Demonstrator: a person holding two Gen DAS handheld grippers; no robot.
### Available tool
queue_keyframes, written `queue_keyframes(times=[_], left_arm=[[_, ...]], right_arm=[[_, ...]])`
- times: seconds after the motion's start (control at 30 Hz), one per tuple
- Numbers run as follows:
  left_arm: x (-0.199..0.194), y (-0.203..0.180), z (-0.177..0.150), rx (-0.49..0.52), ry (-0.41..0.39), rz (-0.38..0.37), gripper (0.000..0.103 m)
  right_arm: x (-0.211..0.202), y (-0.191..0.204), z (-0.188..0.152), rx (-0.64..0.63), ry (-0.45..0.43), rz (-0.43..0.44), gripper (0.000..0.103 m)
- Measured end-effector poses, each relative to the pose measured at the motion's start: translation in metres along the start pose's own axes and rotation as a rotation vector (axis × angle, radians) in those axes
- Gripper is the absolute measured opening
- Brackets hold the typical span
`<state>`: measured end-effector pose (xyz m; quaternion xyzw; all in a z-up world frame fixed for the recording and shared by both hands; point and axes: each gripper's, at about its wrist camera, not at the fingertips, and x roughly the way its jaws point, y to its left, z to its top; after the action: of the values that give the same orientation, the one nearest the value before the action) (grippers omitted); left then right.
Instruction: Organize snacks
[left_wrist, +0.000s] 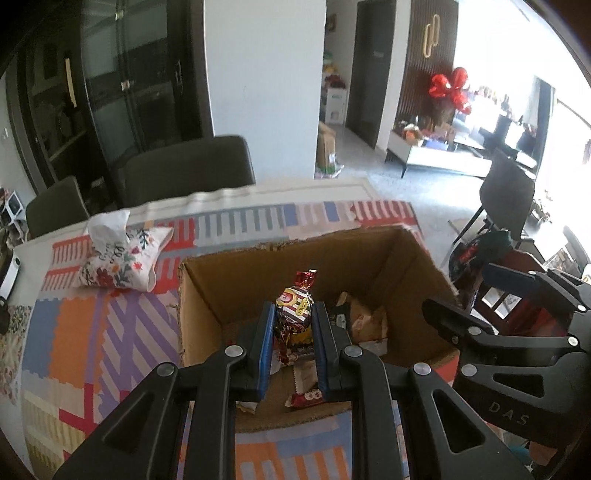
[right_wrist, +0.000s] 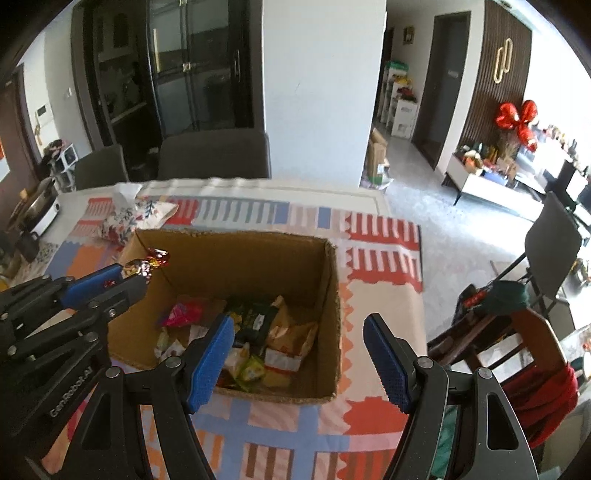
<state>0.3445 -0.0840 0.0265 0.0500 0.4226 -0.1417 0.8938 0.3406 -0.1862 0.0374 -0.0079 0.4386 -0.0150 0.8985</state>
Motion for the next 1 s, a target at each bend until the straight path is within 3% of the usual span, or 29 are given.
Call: queue_keyframes(times=[0.23,0.53,0.67,0.8,1.0], left_arm=[[0.003,0.001,-0.010,-0.010,0.026,0.060,0.030],[-0.026,0.004,-0.032,-0.023,-0.017,0.105,0.051],[-0.049,0.007,-0.049,-0.032,-0.075,0.128,0.061],[-0.072,0.009,-0.069,-0.041,-0.129,0.125,0.075],[-0.103,0.009,-0.097,-0.061,-0.201,0.154,0.085]], right_arm=[[0.012,0.000,0.000,-0.022,0.033,-0.011,0.073],[0.001,0.003,-0.016,-0.003,0.000,0.012,0.073],[-0.014,0.002,-0.030,0.018,-0.043,0.001,0.083],[-0.036,0.002,-0.048,0.034,-0.103,0.003,0.083],[-0.078,0.006,-0.085,0.039,-0.231,-0.011,0.087]])
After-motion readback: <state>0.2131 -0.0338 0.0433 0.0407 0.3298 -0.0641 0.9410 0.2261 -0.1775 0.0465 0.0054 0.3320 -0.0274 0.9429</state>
